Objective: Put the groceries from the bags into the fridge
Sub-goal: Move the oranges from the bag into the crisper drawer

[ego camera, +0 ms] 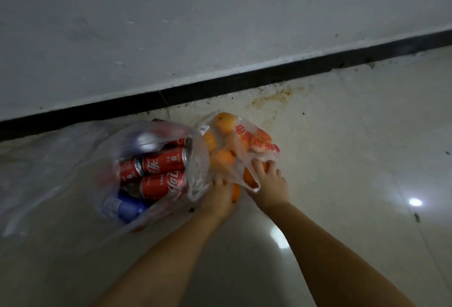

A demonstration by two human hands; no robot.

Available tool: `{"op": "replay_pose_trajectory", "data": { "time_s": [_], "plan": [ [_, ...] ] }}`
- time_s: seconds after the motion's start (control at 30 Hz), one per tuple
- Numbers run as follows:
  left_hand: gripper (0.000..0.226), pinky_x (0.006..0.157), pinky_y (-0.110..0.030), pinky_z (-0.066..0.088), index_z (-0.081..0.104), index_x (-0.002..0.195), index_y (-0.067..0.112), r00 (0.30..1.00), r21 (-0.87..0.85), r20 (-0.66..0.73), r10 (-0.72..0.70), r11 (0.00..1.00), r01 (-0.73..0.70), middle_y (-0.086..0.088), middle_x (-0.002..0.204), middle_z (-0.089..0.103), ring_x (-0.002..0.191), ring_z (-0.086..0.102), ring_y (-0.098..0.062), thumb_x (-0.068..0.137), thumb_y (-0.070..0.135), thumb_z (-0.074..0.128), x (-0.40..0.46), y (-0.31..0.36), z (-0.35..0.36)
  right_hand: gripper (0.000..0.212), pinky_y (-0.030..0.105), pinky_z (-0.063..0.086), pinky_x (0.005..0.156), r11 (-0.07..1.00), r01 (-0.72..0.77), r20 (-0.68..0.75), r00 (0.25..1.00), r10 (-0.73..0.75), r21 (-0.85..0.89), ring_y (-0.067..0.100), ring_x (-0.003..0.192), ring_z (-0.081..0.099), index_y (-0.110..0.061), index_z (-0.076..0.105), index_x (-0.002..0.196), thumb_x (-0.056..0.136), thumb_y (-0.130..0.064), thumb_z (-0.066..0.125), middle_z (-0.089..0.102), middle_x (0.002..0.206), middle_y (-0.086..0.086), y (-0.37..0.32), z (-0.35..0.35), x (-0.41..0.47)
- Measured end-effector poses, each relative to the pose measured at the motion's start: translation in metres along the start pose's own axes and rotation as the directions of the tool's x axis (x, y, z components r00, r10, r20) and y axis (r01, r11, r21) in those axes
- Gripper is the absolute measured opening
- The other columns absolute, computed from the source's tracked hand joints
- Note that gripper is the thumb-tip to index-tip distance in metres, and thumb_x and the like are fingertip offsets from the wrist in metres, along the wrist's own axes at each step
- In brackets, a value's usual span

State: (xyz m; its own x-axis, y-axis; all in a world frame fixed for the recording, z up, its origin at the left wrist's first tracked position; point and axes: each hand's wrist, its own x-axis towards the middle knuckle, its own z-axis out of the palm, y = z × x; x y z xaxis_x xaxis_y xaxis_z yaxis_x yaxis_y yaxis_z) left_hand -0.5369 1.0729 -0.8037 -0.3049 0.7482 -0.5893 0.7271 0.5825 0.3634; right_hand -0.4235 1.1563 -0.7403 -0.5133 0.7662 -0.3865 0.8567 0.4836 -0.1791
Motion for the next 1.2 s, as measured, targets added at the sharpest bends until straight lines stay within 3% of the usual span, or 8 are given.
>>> {"op": "replay_pose_trajectory", "data": {
  "time_s": [0.07,0.17,0.3,0.47,0.67,0.8,0.9,1.2],
  "plan": [
    [0.071,0.103,-0.038,0.04,0.03,0.142,0.018,0.999,-0.092,-0.018,-0.034,0.995,0.033,-0.013,0.146,0.025,0.128,0.038,-0.032,0.081,0.026,0.065,-0.031,0.006,-0.005,0.063,0.043,0.051,0.083,0.98,-0.048,0.021,0.999,0.044,0.192,0.037,0.105,0.054,-0.019,0.042,0.133,0.078,-0.036,0.069,0.045,0.125,0.015,0.002,0.012,-0.018],
    [0.072,0.099,-0.037,0.042,0.031,0.141,0.021,0.996,-0.136,0.081,-0.048,0.989,0.058,-0.01,0.141,0.027,0.128,0.036,-0.031,0.079,0.027,0.067,-0.086,0.023,-0.023,0.069,0.041,0.049,0.088,0.927,-0.156,0.103,0.986,0.128,0.342,0.035,0.114,0.048,-0.019,0.038,0.137,0.078,-0.034,0.072,0.038,0.131,0.014,0.01,-0.007,-0.064],
    [0.071,0.1,-0.04,0.042,0.031,0.141,0.021,0.993,-0.182,0.114,-0.031,0.982,0.051,-0.01,0.139,0.028,0.128,0.034,-0.031,0.079,0.025,0.067,-0.151,0.049,-0.059,0.071,0.039,0.046,0.094,0.912,-0.232,0.2,0.965,0.171,0.338,0.033,0.121,0.043,-0.022,0.031,0.14,0.081,-0.035,0.069,0.031,0.138,0.012,0.011,-0.054,-0.119],
    [0.072,0.1,-0.044,0.043,0.03,0.141,0.023,0.996,-0.147,0.095,-0.005,0.989,0.019,-0.01,0.14,0.026,0.128,0.033,-0.032,0.079,0.026,0.067,-0.222,0.094,-0.143,0.07,0.038,0.048,0.093,0.91,-0.228,0.199,0.966,0.166,0.346,0.03,0.122,0.043,-0.027,0.028,0.139,0.083,-0.038,0.067,0.03,0.138,0.009,-0.007,-0.159,-0.181],
    [0.069,0.09,-0.042,0.048,0.03,0.139,0.025,0.994,-0.017,-0.038,0.102,0.995,-0.103,-0.011,0.139,0.027,0.12,0.042,-0.035,0.079,0.026,0.064,-0.301,0.163,-0.272,0.068,0.037,0.049,0.089,0.907,-0.222,0.124,0.974,0.19,0.359,0.029,0.12,0.044,-0.028,0.028,0.139,0.083,-0.04,0.066,0.031,0.138,0.008,-0.02,-0.314,-0.246],
    [0.074,0.098,-0.051,0.043,0.024,0.139,0.032,0.969,0.105,-0.053,0.24,0.967,-0.233,-0.011,0.141,0.024,0.126,0.038,-0.038,0.075,0.036,0.061,-0.328,0.211,-0.34,0.069,0.039,0.049,0.091,0.898,-0.248,0.018,0.966,0.26,0.364,0.03,0.12,0.044,-0.027,0.03,0.139,0.082,-0.039,0.067,0.031,0.138,0.009,-0.014,-0.406,-0.278],
    [0.069,0.099,-0.044,0.043,0.029,0.14,0.031,0.938,0.155,-0.05,0.344,0.93,-0.333,-0.008,0.137,0.029,0.125,0.039,-0.032,0.08,0.036,0.062,-0.353,0.254,-0.385,0.07,0.04,0.049,0.092,0.881,-0.292,-0.066,0.938,0.339,0.372,0.03,0.121,0.043,-0.028,0.028,0.14,0.083,-0.039,0.067,0.029,0.138,0.008,-0.006,-0.459,-0.305],
    [0.068,0.097,-0.043,0.047,0.029,0.141,0.024,0.732,0.241,-0.044,0.68,0.718,-0.653,-0.009,0.139,0.028,0.124,0.038,-0.031,0.083,0.029,0.064,-0.431,0.349,-0.477,0.071,0.042,0.054,0.084,0.773,-0.369,-0.31,0.761,0.57,0.516,0.029,0.116,0.045,-0.028,0.028,0.139,0.081,-0.039,0.069,0.03,0.137,0.008,-0.011,-0.553,-0.408]
  ]
}}
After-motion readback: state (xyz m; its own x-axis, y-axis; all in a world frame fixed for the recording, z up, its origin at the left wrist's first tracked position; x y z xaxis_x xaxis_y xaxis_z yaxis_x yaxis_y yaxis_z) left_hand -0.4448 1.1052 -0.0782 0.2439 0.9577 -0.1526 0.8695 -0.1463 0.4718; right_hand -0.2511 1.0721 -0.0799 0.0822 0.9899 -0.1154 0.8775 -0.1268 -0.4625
